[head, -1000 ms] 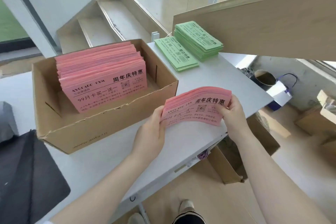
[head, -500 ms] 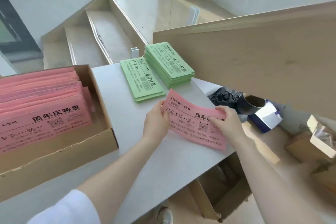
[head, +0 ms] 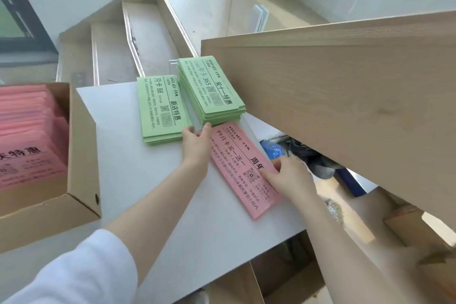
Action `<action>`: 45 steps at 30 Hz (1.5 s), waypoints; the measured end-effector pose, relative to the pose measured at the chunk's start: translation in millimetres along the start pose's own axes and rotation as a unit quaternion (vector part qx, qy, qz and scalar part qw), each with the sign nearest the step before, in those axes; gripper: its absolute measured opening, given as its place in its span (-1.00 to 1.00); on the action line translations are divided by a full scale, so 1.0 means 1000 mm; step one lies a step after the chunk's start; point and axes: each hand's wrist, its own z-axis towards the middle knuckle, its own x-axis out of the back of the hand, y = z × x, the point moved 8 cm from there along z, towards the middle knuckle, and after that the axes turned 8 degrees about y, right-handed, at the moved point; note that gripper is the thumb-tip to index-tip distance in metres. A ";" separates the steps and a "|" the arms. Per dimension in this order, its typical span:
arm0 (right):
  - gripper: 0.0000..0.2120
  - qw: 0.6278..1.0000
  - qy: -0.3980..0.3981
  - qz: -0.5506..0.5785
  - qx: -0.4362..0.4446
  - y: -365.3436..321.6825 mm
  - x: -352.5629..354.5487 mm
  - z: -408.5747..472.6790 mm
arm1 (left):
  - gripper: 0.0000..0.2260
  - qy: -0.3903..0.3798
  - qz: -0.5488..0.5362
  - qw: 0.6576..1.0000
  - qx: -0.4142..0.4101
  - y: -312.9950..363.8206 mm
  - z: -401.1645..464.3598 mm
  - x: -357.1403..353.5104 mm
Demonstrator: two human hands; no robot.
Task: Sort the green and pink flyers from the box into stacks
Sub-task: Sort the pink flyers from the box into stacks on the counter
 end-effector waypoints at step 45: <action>-0.45 0.940 -0.134 0.298 0.094 -0.214 -0.065 0.020 | -0.56 0.117 0.091 0.981 -0.124 -0.002 0.044 0.090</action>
